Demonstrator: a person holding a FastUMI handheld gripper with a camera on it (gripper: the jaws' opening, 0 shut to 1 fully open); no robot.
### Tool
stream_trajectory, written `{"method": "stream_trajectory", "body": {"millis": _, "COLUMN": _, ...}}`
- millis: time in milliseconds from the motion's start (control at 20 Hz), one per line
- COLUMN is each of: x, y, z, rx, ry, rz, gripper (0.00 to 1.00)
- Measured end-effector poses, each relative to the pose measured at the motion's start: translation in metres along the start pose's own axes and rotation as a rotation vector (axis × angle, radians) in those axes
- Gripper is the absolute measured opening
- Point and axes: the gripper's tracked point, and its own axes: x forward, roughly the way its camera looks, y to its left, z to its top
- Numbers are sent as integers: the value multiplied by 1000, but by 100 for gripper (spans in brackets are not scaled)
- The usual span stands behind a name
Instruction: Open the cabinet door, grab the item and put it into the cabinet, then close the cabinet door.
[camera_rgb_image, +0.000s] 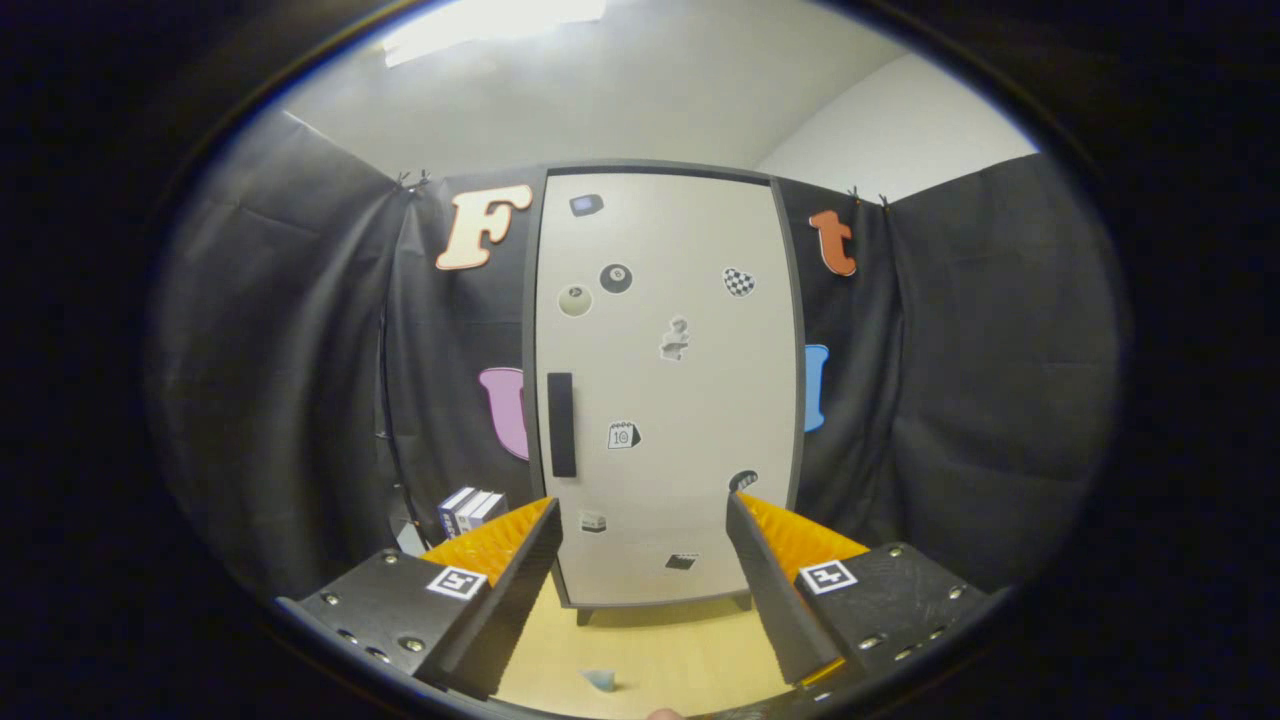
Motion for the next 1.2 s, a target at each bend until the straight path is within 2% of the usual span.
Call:
{"method": "stream_trajectory", "body": {"millis": 250, "x": 12, "y": 4, "z": 0, "rx": -1, "ry": -1, "rz": 10, "gripper": 98}}
{"method": "stream_trajectory", "body": {"millis": 450, "x": 39, "y": 24, "z": -4, "rx": -2, "ry": 9, "rz": 53, "gripper": 98}}
{"method": "stream_trajectory", "body": {"millis": 800, "x": 112, "y": 67, "z": -11, "rx": 9, "ry": 21, "rz": 124, "gripper": 98}}
{"method": "stream_trajectory", "body": {"millis": 1200, "x": 191, "y": 107, "z": -16, "rx": 12, "ry": 22, "rz": 162, "gripper": 98}}
